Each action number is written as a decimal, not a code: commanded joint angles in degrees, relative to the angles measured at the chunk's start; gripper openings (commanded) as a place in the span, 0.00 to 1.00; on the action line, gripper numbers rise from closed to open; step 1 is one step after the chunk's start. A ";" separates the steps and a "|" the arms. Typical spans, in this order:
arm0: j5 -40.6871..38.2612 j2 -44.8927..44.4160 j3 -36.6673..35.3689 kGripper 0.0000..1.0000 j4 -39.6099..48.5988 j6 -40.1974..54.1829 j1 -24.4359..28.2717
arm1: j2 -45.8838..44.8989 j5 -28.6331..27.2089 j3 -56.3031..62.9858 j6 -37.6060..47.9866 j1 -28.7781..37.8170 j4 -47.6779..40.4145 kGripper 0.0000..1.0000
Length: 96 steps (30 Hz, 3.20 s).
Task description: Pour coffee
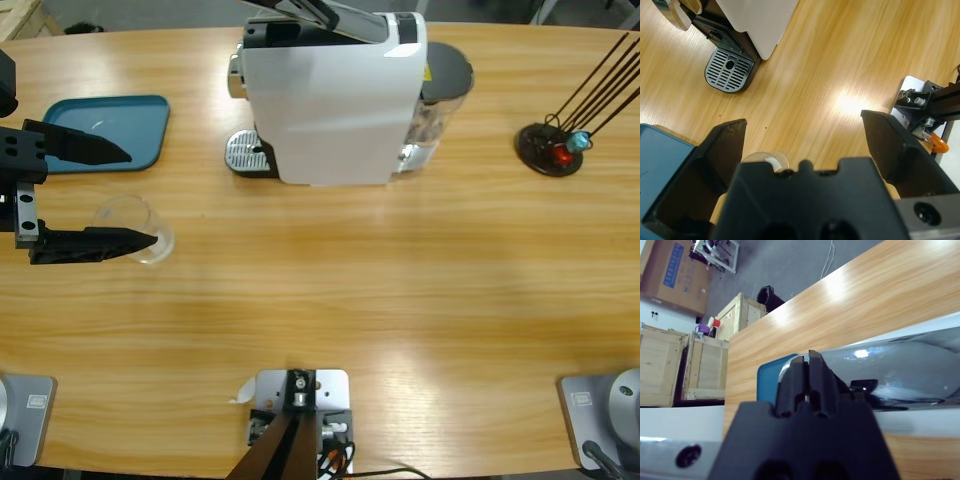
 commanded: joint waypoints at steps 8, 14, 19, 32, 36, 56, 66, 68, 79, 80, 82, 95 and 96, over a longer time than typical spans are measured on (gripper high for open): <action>-0.06 0.92 2.58 1.00 -0.36 0.06 -0.58 | 11.39 -0.25 6.01 -2.45 2.21 0.70 0.00; 0.03 0.96 2.86 1.00 -0.71 0.06 -0.58 | 12.55 0.01 7.16 -2.19 2.27 0.83 0.00; 0.49 1.05 2.86 1.00 -0.85 0.06 -0.58 | 13.36 0.17 8.74 -1.43 2.27 1.27 0.00; 3.62 0.55 2.38 1.00 -2.26 -2.09 0.67 | 15.84 1.80 10.55 1.49 2.35 1.27 0.00; 4.42 0.59 2.43 1.00 -3.33 -3.46 1.00 | 16.93 2.96 10.69 2.35 2.35 1.27 0.00; 7.17 -5.00 5.21 1.00 -2.89 -6.71 1.20 | -9.47 2.38 -0.37 -42.62 2.35 13.20 1.00; 10.86 -7.78 14.44 0.97 -2.98 -9.00 1.97 | -24.03 11.60 14.49 -50.14 2.35 11.85 1.00; 11.35 -8.59 16.11 0.98 -3.19 -8.82 1.97 | -26.46 11.91 19.78 -50.00 2.35 10.09 1.00; 16.99 -2.01 20.98 0.97 -8.62 -7.29 2.83 | -30.43 13.83 31.41 -48.05 2.35 3.67 1.00; 17.08 -1.22 21.47 0.98 -9.57 -7.26 3.24 | -30.20 13.93 31.66 -48.00 2.35 3.04 1.00; 16.99 -0.47 21.40 0.99 -10.05 -7.33 4.03 | -29.72 14.07 31.94 -47.98 2.35 1.67 1.00; 13.42 4.56 19.57 0.97 -12.17 -5.83 4.91 | -29.13 14.94 33.43 -47.93 2.35 0.04 1.00; 13.18 4.84 19.31 0.95 -12.17 -5.59 4.89 | -29.02 14.94 33.40 -47.91 2.35 -0.04 1.00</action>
